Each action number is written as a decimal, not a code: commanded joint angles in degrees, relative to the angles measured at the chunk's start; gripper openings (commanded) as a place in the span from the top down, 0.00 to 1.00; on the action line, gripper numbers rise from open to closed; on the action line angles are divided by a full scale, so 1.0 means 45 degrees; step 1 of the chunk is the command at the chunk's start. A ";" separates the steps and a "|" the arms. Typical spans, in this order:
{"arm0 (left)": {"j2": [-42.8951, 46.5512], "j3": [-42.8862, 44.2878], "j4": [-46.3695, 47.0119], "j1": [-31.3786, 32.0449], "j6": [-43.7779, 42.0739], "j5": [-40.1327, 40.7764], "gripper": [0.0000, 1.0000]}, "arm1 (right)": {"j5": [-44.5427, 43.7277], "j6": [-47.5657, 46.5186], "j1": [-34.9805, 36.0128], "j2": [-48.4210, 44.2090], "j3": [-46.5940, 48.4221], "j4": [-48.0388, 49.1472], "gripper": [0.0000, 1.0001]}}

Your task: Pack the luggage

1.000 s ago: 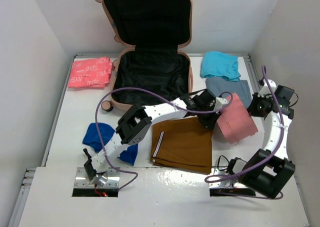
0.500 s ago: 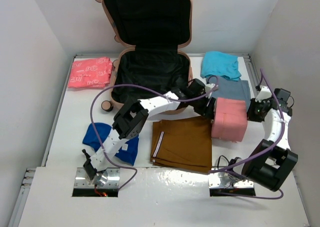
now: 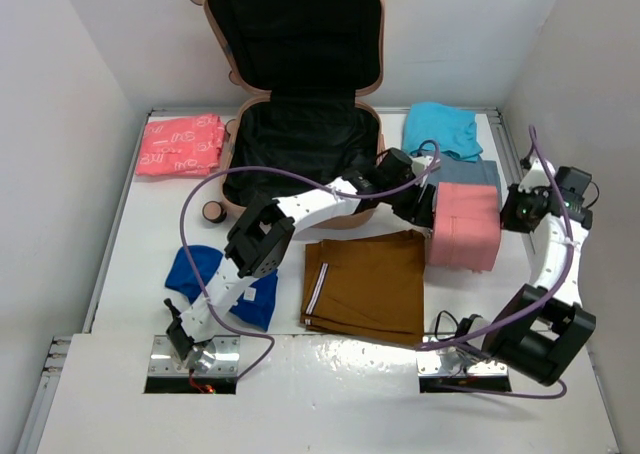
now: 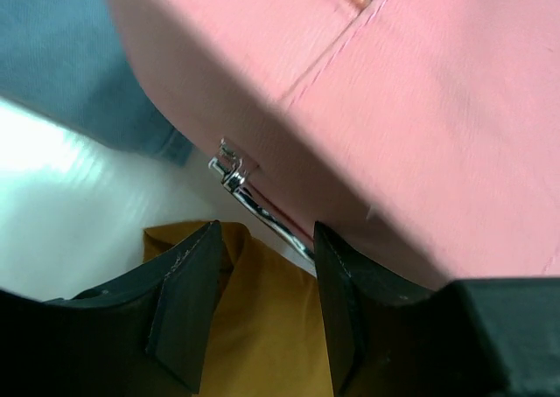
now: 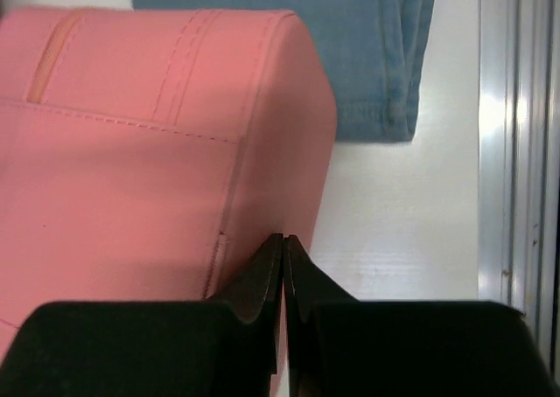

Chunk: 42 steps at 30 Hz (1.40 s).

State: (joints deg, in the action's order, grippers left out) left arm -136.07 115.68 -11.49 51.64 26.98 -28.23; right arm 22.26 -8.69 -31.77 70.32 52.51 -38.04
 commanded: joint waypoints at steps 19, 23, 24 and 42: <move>0.3166 0.1872 0.3003 -0.0419 -0.0858 0.0160 0.48 | 0.4292 0.4723 0.4793 0.1479 0.3581 0.0366 0.98; 0.3439 0.1872 0.2768 -0.0752 -0.1190 0.0276 0.48 | 0.4116 0.5191 0.5652 0.2221 0.4324 0.0894 0.98; 0.3441 0.2046 0.2632 -0.0946 -0.1191 0.0277 0.48 | 0.4096 0.5328 0.6040 0.2340 0.4482 0.1031 0.98; 0.5119 0.0993 0.1987 -0.3348 -0.1875 0.0628 0.48 | 0.4135 0.6735 0.9715 0.5991 0.8135 0.1930 0.98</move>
State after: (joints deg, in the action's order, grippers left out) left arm -119.94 117.03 -25.26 33.39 15.11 -17.80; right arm 18.68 13.54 0.82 94.43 88.16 -22.63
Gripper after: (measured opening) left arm 0.512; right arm 0.024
